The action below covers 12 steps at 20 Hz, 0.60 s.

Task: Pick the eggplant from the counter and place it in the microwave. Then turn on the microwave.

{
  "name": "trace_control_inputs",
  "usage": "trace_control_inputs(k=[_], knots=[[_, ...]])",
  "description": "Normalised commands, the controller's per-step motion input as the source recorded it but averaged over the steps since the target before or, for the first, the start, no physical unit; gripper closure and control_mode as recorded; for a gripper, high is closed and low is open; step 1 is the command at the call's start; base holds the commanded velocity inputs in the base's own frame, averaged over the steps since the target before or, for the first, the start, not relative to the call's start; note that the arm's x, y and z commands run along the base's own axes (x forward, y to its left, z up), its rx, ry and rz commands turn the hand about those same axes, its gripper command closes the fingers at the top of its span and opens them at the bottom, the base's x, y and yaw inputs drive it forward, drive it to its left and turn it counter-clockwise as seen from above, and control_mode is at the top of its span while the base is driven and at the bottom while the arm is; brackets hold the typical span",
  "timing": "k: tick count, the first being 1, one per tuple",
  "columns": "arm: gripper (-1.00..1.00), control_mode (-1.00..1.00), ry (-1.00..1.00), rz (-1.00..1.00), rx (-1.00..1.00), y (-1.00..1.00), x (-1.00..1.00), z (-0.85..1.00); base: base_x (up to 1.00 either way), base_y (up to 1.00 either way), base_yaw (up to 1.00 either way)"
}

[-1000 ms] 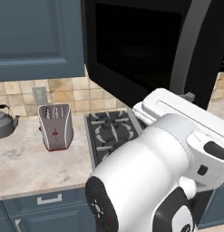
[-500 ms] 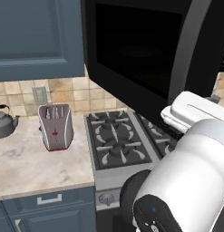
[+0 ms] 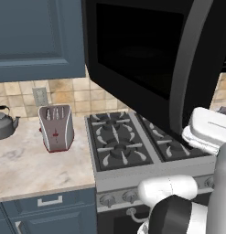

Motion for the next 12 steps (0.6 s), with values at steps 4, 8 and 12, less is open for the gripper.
trace_control_inputs(k=[4,8,12], knots=[[-1.00,-1.00,0.06,0.36,0.00,0.00,0.00,-0.09,0.00,0.00,0.00],[-1.00,-1.00,0.07,0.36,0.00,0.00,0.00,-0.09,0.00,0.00,0.00],[-1.00,-1.00,0.06,0.35,0.00,0.00,0.00,-0.12,0.00,0.00,0.00]])
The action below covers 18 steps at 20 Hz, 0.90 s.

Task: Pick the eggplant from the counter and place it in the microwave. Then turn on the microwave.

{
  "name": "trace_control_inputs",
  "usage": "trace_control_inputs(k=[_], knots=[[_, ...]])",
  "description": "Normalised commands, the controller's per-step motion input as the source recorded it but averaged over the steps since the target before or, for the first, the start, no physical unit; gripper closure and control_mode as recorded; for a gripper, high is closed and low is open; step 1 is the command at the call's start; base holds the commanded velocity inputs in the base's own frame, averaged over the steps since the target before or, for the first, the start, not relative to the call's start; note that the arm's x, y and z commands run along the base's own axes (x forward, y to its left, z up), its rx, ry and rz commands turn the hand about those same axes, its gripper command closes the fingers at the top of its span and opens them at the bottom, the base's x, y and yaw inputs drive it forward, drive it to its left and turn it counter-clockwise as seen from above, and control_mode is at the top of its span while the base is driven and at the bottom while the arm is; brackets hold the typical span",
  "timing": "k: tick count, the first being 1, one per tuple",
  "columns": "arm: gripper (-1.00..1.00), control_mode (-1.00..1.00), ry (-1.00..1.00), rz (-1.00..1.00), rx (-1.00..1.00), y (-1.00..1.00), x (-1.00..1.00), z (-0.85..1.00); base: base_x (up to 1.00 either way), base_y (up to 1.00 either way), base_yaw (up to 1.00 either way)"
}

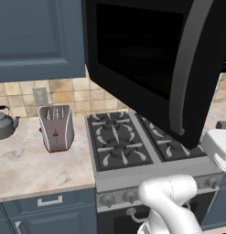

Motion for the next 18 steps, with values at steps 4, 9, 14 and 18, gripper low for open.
trace_control_inputs(k=[4,9,14,18], knots=[[-1.00,-1.00,0.03,0.38,0.00,0.00,0.10,-0.14,0.00,0.00,0.00],[-1.00,-1.00,0.04,0.39,0.00,-0.04,0.21,-0.12,0.00,0.00,0.00],[-1.00,-1.00,0.03,0.33,0.00,-0.07,0.14,-0.12,0.00,0.00,0.00],[-1.00,-1.00,0.00,0.26,0.00,-0.08,0.23,-0.11,0.00,0.00,0.00]])
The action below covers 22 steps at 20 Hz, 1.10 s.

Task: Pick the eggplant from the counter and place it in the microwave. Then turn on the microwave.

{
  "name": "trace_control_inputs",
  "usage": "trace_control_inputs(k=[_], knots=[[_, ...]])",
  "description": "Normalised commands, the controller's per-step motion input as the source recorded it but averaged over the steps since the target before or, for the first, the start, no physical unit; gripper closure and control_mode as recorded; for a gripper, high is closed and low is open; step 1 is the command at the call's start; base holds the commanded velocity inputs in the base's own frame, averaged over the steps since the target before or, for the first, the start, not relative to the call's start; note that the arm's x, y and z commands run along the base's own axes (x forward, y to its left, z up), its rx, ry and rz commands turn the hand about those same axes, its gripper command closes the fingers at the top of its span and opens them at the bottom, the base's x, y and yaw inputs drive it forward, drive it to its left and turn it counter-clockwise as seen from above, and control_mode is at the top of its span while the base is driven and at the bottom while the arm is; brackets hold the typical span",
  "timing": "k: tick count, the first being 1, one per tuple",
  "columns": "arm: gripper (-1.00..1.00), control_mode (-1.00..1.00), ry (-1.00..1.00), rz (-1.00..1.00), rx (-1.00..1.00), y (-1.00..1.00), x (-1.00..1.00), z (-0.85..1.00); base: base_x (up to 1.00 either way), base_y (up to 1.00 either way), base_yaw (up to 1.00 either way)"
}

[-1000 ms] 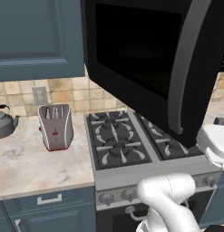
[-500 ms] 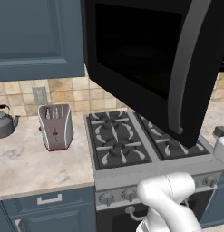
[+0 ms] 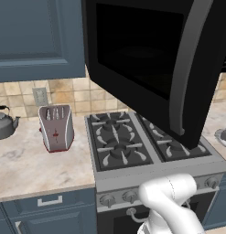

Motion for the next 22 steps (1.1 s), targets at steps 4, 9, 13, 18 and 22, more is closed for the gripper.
trace_control_inputs(k=[4,9,13,18,22], knots=[[-1.00,-1.00,0.00,0.22,0.00,-0.05,0.24,-0.09,0.00,0.00,0.00],[-1.00,-1.00,-0.01,0.18,0.00,0.00,0.26,-0.07,0.00,0.00,0.00],[-1.00,-1.00,-0.02,0.15,0.00,0.00,0.28,-0.09,0.00,0.00,0.00],[-1.00,-1.00,-0.03,0.14,0.00,0.00,0.22,-0.06,0.00,0.00,0.00],[-1.00,-1.00,-0.03,0.14,0.00,0.00,0.21,-0.04,0.00,0.00,0.00]])
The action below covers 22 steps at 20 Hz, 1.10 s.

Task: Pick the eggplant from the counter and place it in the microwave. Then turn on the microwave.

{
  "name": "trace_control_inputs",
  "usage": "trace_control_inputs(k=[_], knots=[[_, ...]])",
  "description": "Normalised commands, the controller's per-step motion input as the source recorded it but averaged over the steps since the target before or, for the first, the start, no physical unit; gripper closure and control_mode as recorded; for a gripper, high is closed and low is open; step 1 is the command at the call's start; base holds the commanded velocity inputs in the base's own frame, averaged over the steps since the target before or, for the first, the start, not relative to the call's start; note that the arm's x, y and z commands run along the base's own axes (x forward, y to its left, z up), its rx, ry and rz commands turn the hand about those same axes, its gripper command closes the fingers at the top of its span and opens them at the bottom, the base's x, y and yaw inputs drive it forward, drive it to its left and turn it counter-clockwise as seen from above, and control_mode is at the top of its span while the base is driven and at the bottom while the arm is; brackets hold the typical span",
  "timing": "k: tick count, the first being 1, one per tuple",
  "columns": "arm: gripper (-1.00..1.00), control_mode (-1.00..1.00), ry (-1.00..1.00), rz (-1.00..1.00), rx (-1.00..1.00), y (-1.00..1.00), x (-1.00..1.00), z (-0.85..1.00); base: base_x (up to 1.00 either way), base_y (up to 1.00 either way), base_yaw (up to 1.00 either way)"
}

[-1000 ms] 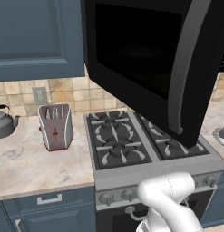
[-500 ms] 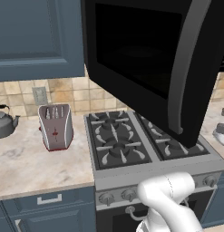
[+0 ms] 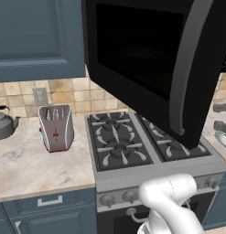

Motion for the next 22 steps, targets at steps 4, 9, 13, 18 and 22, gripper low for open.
trace_control_inputs(k=[4,9,13,18,22], knots=[[-1.00,-1.00,-0.04,0.14,0.00,0.00,0.22,-0.04,0.00,0.00,0.00],[-1.00,-1.00,-0.03,0.14,0.00,0.00,0.21,-0.04,0.00,0.00,0.00],[-1.00,-1.00,-0.01,0.14,0.00,0.00,0.22,-0.03,0.00,0.00,0.00],[-1.00,-1.00,0.00,0.15,0.00,0.00,0.22,-0.02,0.00,0.00,0.00],[-1.00,-1.00,0.00,0.16,0.00,0.00,0.22,-0.02,0.00,0.00,0.00]])
